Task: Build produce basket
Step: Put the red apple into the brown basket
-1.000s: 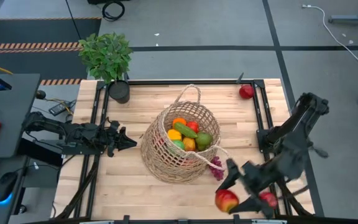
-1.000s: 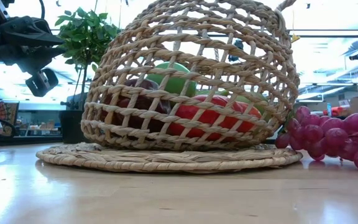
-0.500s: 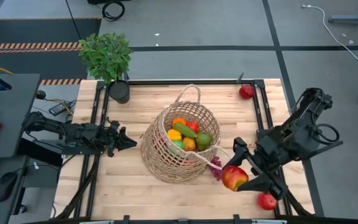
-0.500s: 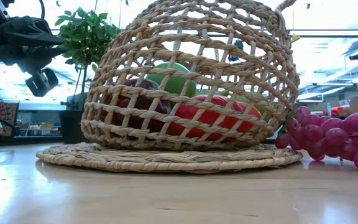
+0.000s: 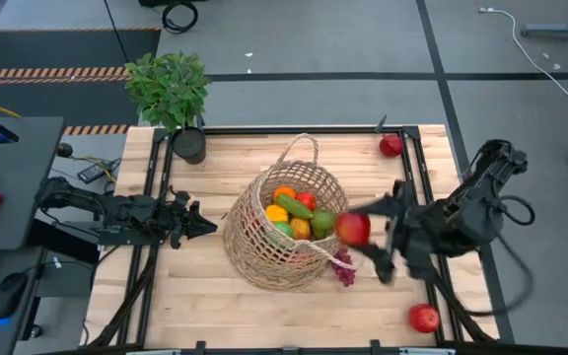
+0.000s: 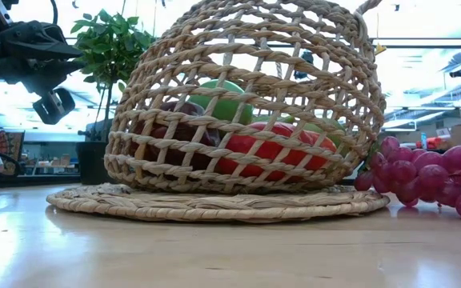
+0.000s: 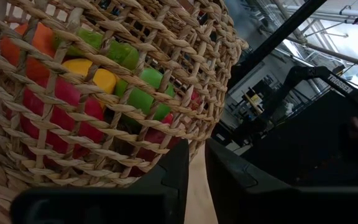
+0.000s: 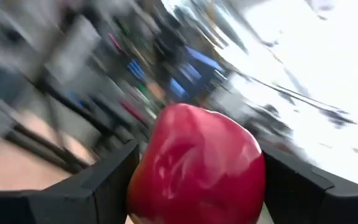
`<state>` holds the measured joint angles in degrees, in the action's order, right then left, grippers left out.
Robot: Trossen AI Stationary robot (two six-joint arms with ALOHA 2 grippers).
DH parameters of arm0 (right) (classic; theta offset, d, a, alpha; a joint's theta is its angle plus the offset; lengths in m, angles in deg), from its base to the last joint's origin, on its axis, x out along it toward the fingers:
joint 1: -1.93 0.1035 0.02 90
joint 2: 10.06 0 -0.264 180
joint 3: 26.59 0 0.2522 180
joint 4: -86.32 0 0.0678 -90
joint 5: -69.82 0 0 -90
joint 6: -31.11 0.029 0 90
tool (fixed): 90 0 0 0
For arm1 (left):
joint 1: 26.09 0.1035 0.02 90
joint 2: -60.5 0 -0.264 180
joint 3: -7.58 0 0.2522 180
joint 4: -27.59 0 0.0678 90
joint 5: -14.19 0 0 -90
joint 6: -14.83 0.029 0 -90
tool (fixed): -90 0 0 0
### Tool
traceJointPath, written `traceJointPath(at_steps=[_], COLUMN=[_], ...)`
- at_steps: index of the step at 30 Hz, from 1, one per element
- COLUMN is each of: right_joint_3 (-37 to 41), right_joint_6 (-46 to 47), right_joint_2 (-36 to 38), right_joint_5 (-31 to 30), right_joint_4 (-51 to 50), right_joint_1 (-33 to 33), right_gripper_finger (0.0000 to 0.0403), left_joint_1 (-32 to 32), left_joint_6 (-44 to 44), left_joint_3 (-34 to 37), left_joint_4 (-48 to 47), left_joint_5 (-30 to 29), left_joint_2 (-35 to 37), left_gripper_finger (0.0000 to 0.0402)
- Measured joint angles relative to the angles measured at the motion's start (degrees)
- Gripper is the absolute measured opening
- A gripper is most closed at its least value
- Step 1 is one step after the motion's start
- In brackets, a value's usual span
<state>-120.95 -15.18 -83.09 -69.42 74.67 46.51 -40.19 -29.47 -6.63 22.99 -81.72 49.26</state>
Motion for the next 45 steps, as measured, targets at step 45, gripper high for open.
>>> traceJointPath(at_steps=[45], right_joint_3=[0.0], right_joint_6=[48.0], right_joint_2=[-15.6], right_joint_5=[23.5], right_joint_4=[-36.4], right_joint_1=[-36.6], right_gripper_finger=[0.0298], left_joint_1=[0.0], left_joint_6=[0.0], left_joint_3=[0.0], left_joint_4=[0.0], left_joint_5=[0.0], left_joint_2=[0.0], left_gripper_finger=[0.0061])
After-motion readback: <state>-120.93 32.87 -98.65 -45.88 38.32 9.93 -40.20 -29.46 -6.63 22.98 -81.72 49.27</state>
